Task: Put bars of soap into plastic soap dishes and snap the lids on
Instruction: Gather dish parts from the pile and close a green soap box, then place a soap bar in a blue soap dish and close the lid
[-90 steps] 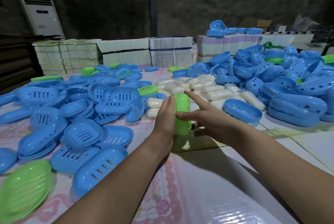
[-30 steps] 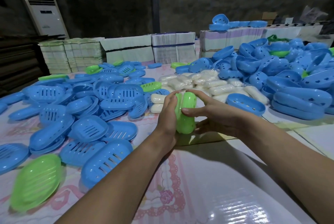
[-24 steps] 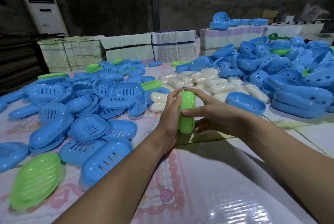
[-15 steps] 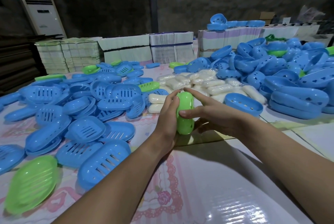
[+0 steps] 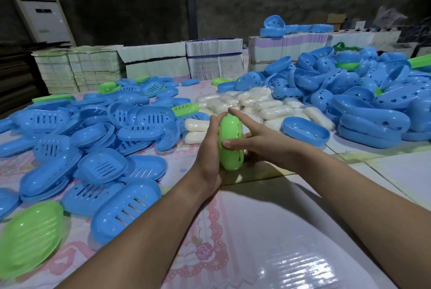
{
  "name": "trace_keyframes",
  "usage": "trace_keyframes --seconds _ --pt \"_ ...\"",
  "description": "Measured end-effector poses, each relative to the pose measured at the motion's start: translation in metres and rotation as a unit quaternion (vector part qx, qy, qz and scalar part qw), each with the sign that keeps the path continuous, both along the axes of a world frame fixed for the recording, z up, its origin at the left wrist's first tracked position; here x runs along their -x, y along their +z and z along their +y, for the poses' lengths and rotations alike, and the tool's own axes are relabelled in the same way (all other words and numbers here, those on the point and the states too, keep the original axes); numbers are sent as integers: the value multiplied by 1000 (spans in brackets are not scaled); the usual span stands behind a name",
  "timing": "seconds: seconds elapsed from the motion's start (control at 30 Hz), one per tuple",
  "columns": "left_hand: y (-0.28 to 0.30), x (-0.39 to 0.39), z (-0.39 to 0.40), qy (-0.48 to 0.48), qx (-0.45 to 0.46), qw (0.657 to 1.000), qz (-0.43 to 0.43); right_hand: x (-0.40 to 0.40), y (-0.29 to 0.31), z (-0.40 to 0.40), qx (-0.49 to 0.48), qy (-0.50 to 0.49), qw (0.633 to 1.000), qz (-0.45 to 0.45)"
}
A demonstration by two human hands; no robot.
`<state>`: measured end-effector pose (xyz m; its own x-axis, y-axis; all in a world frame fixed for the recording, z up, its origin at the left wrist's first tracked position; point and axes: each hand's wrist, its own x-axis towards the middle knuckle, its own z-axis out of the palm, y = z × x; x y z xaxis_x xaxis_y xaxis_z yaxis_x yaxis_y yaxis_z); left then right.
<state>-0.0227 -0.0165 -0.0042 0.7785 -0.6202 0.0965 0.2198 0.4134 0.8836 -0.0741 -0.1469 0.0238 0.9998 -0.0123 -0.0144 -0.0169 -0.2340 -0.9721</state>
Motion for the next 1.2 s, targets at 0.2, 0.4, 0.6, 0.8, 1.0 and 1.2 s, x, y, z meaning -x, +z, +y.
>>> trace_keyframes --seconds 0.2,0.4,0.6,0.8,1.0,1.2 --pt "1 2 0 3 -6 1000 -15 -2 2 13 56 -68 996 -20" --pt "-6 -3 4 48 -31 998 -14 28 17 -14 269 -178 944 -64" --pt "-9 -2 2 46 -36 998 -39 111 20 -84 429 -245 863 104" --pt "-11 -5 -2 47 -40 997 -40 185 11 -177 475 -365 759 255" --pt "-14 -9 -3 42 -37 998 -32 215 1 -231 595 -446 606 284" --pt "-18 -14 -4 42 -42 998 -34 224 -9 -259 610 -502 550 271"
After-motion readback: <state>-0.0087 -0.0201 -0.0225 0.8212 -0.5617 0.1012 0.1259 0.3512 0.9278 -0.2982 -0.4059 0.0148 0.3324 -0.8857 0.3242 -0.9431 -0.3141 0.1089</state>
